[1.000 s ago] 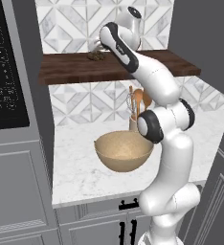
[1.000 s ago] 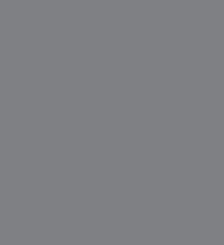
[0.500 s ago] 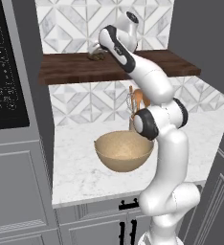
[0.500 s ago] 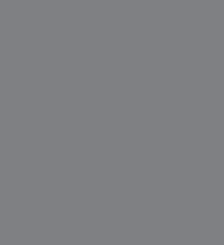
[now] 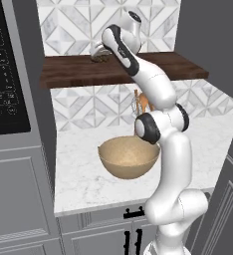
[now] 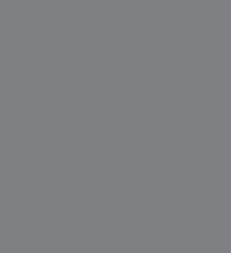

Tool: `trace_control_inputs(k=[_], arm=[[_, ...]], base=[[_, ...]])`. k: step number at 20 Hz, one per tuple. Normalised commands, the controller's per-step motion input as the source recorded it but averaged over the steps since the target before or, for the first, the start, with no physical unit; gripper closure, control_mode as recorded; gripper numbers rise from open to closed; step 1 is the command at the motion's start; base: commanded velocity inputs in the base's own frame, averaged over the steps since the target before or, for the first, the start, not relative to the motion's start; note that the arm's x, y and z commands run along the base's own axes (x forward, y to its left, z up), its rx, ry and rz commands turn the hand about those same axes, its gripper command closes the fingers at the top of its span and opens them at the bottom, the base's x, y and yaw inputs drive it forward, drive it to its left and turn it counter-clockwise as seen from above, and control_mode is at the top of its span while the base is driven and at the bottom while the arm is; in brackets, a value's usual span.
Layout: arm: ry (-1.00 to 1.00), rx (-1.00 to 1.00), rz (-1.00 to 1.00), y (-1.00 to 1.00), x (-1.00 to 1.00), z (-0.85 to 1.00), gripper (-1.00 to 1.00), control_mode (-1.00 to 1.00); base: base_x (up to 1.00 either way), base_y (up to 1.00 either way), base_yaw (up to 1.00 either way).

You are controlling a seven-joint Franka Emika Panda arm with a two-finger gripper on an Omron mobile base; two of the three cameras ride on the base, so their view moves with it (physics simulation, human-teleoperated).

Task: Open the cabinet, pick up the bread from the cabinet and place it in the basket. Then move the basket to the dining counter.

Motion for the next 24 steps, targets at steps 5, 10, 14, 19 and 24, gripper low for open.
trace_control_inputs(k=[5,10,14,19,24], arm=[[0.09,-0.01,0.04,-0.01,-0.11,-0.82,1.00,-1.00],[0.00,-0.01,0.05,0.00,-0.28,-0.75,1.00,-1.00],[-0.08,0.00,0.03,-0.03,-0.53,-0.02,1.00,-1.00],[-0.07,0.00,0.02,0.04,-1.00,0.02,1.00,-1.00],[-0.11,0.00,0.00,0.02,-1.00,0.00,1.00,-1.00]], base=[[0.00,0.00,0.00],[0.00,0.00,0.00],[0.00,0.00,0.00],[0.00,0.00,0.00],[0.00,0.00,0.00]])
